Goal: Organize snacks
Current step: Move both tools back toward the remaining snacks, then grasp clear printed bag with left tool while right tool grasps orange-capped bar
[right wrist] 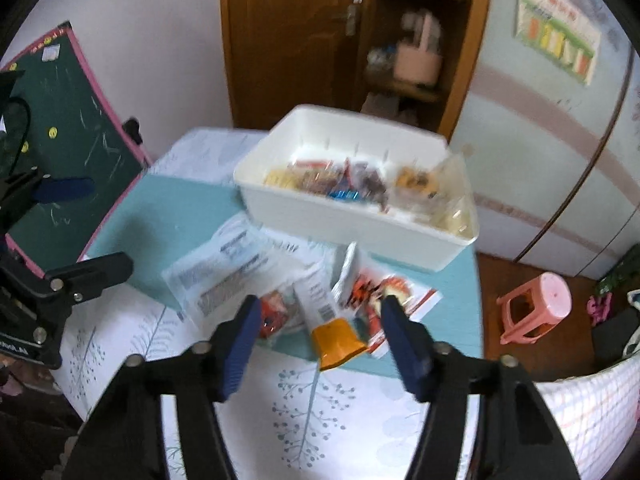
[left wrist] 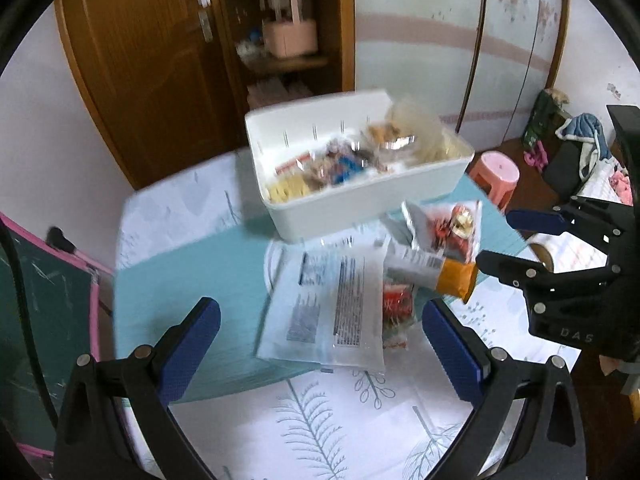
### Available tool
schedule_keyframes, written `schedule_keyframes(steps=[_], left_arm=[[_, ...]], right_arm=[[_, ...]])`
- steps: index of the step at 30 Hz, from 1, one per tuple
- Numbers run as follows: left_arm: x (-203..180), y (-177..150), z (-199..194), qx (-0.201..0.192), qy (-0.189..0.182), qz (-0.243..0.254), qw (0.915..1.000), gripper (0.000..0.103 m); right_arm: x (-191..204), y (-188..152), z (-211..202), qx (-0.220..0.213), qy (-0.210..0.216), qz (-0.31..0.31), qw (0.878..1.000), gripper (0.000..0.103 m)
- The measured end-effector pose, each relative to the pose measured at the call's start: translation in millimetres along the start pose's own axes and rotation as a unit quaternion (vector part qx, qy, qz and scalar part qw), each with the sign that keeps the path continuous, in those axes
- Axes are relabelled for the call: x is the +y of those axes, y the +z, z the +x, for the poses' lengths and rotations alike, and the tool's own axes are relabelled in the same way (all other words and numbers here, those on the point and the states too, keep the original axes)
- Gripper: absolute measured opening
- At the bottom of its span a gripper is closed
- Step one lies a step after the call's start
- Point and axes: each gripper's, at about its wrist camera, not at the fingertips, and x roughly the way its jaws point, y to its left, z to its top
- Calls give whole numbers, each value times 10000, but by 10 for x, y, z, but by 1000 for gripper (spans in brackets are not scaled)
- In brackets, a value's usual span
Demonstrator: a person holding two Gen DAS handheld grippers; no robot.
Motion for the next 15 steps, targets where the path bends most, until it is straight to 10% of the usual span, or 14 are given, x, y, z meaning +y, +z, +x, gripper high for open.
schedule_keyframes(steps=[15], left_arm=[[80, -97, 1442, 1422, -374, -321, 9886, 101]], right_arm=[[-146, -163, 1065, 1037, 176, 41, 9944, 51]])
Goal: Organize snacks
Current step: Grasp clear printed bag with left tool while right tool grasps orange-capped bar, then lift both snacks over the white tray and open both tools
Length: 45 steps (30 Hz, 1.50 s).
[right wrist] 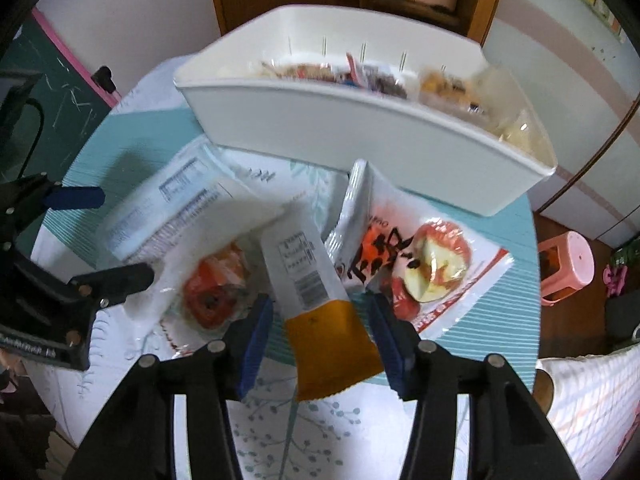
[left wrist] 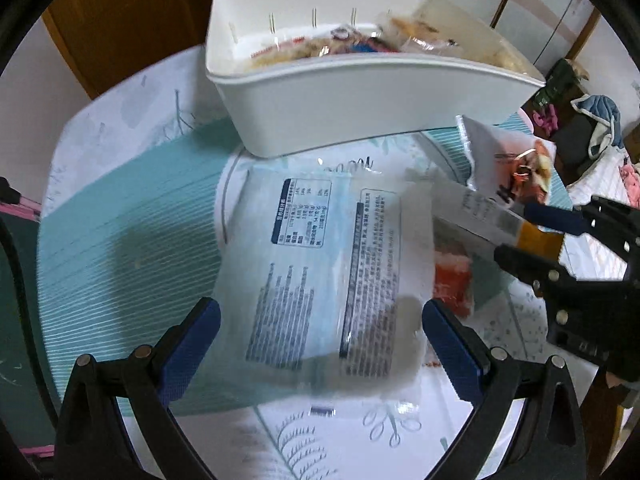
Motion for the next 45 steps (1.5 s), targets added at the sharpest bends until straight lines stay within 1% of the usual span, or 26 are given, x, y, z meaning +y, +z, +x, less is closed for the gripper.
schedule_keyframes(steps=[5, 6, 7, 8, 9, 10, 13, 15, 18, 22, 24, 28, 29, 30, 33, 34, 35, 36, 38, 40, 42, 44, 45], left_arm=[[23, 103, 164, 148, -20, -24, 9999, 101], [18, 122, 186, 153, 11, -7, 9999, 102], [18, 141, 202, 152, 40, -2, 9999, 103], [24, 163, 219, 159, 54, -8, 9999, 103], [34, 191, 246, 188, 72, -23, 9998, 103], [47, 211, 274, 222, 70, -51, 9997, 103], [161, 283, 379, 420, -165, -351, 9984, 103], [205, 345, 421, 455, -254, -463, 9976, 103], [164, 369, 442, 411, -114, -286, 9987, 103], [136, 388, 448, 386, -55, -204, 9990, 103], [68, 391, 421, 330, 4, -144, 9994, 93], [3, 342, 385, 237, 82, -179, 9995, 88], [-29, 308, 357, 177, 132, -145, 9997, 87], [-86, 207, 328, 133, 166, -134, 9997, 86], [-135, 107, 204, -21, 177, -157, 9997, 82], [-132, 83, 161, -85, 180, -163, 9997, 78], [-123, 57, 60, -221, 154, -184, 9995, 67], [-118, 47, -3, -260, 114, -204, 9994, 64], [-107, 16, -133, -313, 81, -275, 9991, 62], [-150, -34, -212, -363, 141, -204, 9990, 61], [-96, -126, -332, -423, 221, -126, 9988, 59], [-24, -226, -469, -482, 189, -143, 9986, 59], [-66, -261, -513, -517, 168, -159, 9984, 59]], right_arm=[[54, -53, 192, 176, 111, -114, 9997, 51], [72, -67, 233, 206, 111, -149, 9996, 47], [106, -90, 250, 137, 66, -214, 9997, 47], [125, -72, 267, 91, 52, -278, 9996, 41], [158, -79, 267, 62, 96, -336, 9994, 39], [172, -83, 270, 48, 96, -342, 9994, 39], [187, -77, 281, -13, 99, -359, 9993, 39], [189, -78, 282, -42, 108, -373, 9992, 38], [191, -64, 283, -79, 107, -373, 9992, 38], [176, -98, 264, -129, 114, -338, 9993, 38], [157, -133, 241, -145, 111, -316, 9993, 38], [173, -177, 219, -134, 113, -288, 9994, 37], [177, -192, 212, -132, 118, -284, 9994, 37], [178, -197, 206, -128, 122, -293, 9994, 37], [169, -235, 149, -156, 154, -257, 9994, 37], [160, -256, 106, -191, 187, -223, 9994, 37], [157, -260, 77, -210, 191, -206, 9994, 37], [139, -275, 20, -239, 191, -176, 9994, 37], [117, -295, -67, -314, 213, -143, 9992, 37], [104, -321, -193, -424, 210, -122, 9988, 37], [115, -336, -281, -499, 195, -117, 9985, 37], [130, -370, -399, -609, 178, -106, 9979, 37], [146, -378, -433, -637, 187, -100, 9977, 37]])
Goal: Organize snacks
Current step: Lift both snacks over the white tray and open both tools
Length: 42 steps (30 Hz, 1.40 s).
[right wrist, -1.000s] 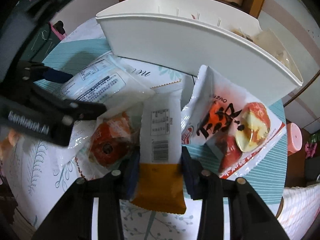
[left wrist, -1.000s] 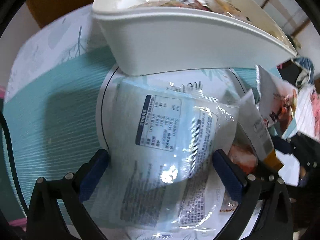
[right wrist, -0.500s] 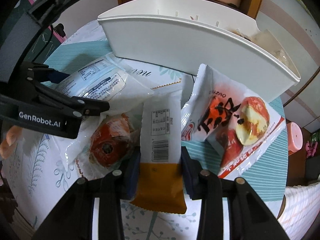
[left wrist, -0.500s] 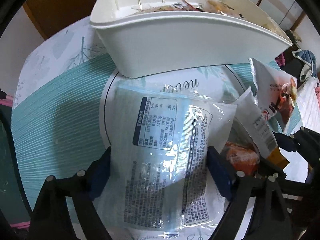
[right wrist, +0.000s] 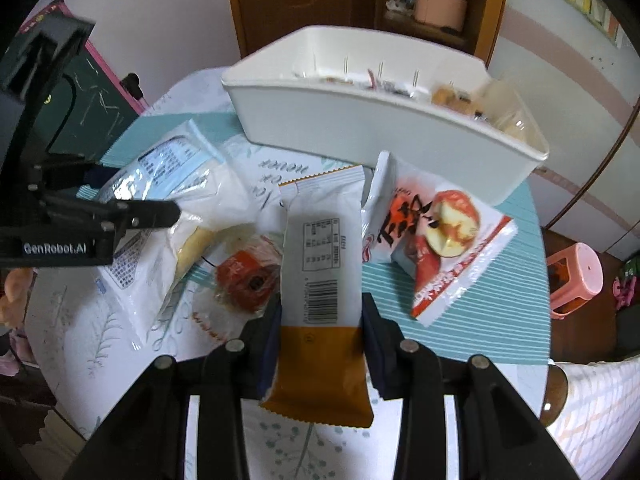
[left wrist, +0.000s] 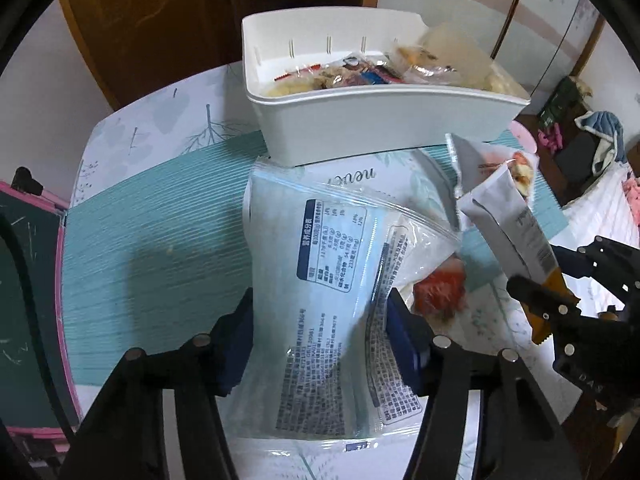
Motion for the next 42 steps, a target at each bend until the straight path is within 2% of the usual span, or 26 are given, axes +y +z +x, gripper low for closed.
schedule_keyframes(steps=[12, 18, 25, 33, 37, 42], left_arm=[[-43, -109, -1059, -917, -5, 273, 9954, 59], [-132, -54, -1482, -1352, 172, 489, 9895, 59], [-159, 92, -1745, -1603, 365, 415, 9855, 59], [-178, 456, -2012, -1995, 619, 327, 9774, 59], [-162, 746, -2173, -2312, 743, 243, 9698, 60], [-177, 1114, -2325, -2641, 836, 193, 9607, 60]], right_arm=[[113, -120, -629, -433, -48, -22, 9990, 37], [66, 17, -999, -808, -87, 121, 9966, 37], [4, 239, -1396, -1268, -136, 288, 9914, 37], [-120, 621, -1788, -1823, -255, 455, 9819, 37], [-247, 893, -2021, -2222, -364, 600, 9725, 38], [-394, 1235, -2169, -2513, -410, 765, 9640, 38]])
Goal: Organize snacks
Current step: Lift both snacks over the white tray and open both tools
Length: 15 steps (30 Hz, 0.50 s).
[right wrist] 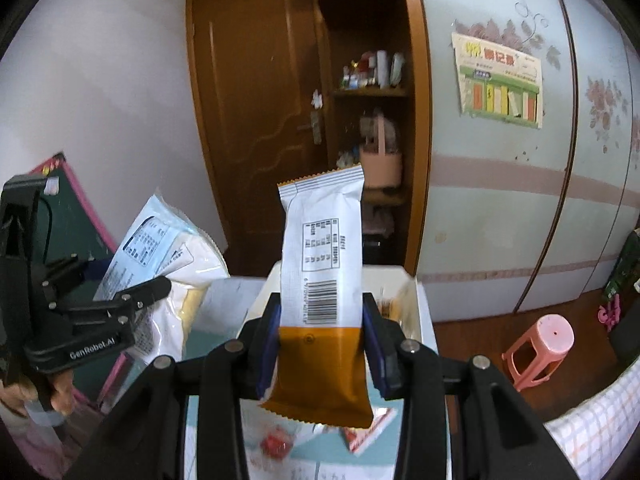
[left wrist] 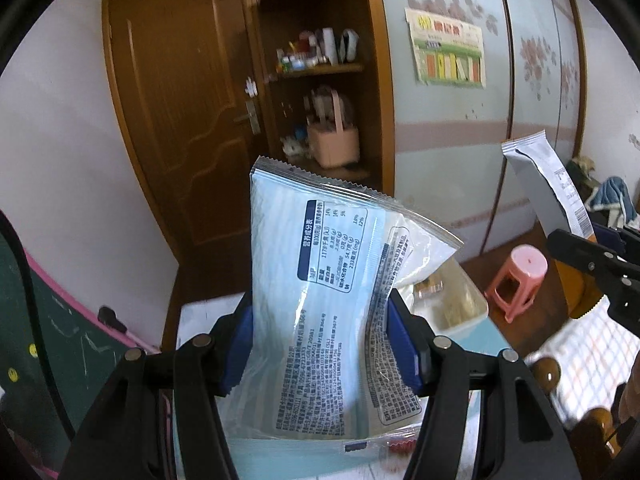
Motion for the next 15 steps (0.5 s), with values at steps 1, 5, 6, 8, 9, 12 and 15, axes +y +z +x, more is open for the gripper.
schedule_keyframes(steps=[1, 5, 6, 8, 9, 12, 15], left_arm=[[-6, 55, 16, -49, 19, 4, 10000, 60], [-56, 229, 148, -161, 65, 6, 9998, 60], [-62, 257, 193, -167, 54, -19, 9998, 60], [-59, 289, 325, -178, 11, -112, 9998, 60], [-58, 294, 380, -182, -1, -148, 9997, 60], [-71, 271, 638, -120, 43, -204, 9997, 60], [-93, 241, 904, 13, 33, -293, 9996, 60]], right_arm=[[-13, 61, 32, -38, -27, 11, 10000, 38], [-80, 188, 233, -38, -35, 195, 9998, 38], [-94, 197, 254, -36, -44, 233, 9997, 38], [-119, 204, 375, -7, -76, 294, 9995, 38], [-136, 204, 443, 11, -106, 332, 9994, 38], [-213, 190, 673, 122, -149, 466, 9987, 38], [-300, 137, 897, 302, -135, 621, 9975, 38]])
